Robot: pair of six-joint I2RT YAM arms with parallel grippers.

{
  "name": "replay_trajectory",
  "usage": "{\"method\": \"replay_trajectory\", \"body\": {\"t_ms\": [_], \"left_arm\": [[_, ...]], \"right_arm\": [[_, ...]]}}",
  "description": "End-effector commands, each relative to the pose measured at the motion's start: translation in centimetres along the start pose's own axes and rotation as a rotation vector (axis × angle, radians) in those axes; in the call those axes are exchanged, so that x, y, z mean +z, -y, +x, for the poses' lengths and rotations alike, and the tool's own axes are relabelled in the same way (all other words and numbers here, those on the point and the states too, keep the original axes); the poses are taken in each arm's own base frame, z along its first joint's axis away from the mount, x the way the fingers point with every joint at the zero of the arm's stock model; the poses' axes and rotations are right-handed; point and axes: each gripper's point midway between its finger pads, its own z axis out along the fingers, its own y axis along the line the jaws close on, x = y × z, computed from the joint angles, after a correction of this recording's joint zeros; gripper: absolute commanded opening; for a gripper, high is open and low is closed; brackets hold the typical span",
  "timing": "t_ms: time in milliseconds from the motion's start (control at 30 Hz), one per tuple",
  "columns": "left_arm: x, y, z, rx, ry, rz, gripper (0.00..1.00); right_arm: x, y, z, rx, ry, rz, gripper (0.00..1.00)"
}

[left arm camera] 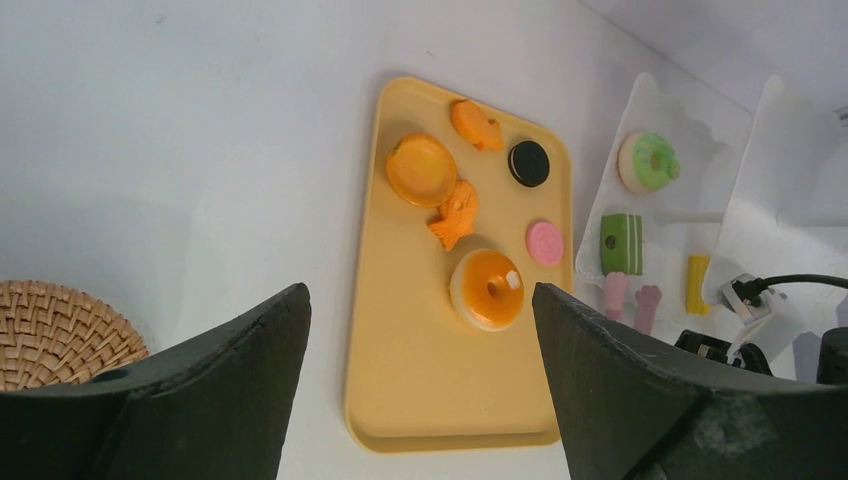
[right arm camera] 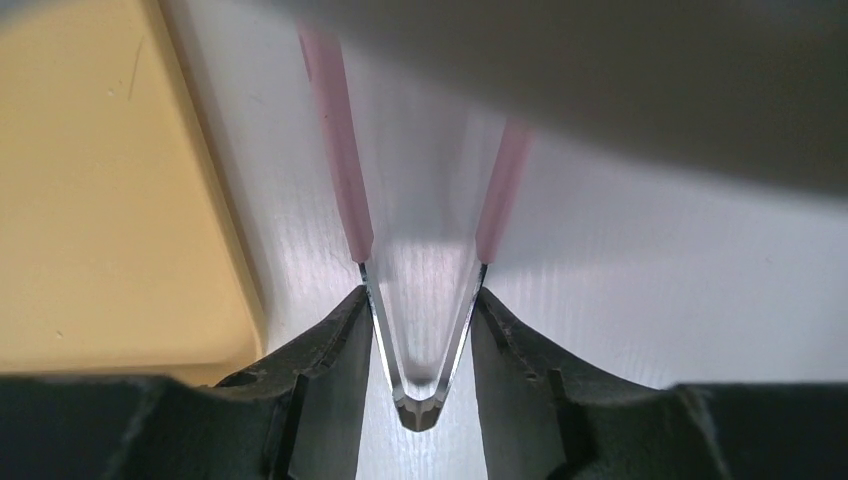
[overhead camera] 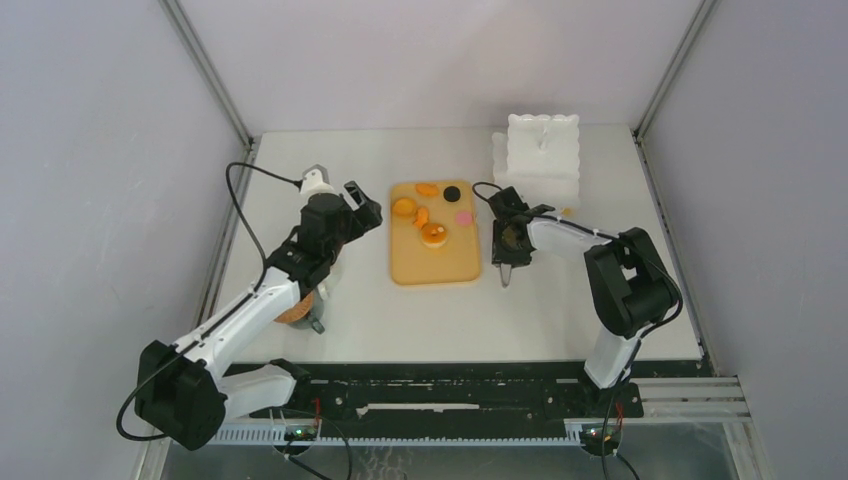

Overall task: Serve the afternoon tea
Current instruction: Place the desert on the desert table.

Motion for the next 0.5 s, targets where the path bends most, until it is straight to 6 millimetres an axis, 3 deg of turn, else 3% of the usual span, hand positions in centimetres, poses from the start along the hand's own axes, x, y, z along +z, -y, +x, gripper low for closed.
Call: {"method": "replay_trajectory", "body": {"t_ms": [0,467], "left_arm": [[-0.9,1.4,-2.0,-0.048,0.064,0.064,0.86],[-1.9,1.7,-2.6,-0.053,0.08,0.093,0.86]], "right_arm": [[-1.8,0.5,1.0,0.019,-0.015,0.017,0.47],[-5.2,-0.3,-0.1,0.0,0.088,0.005,0.43]]}}
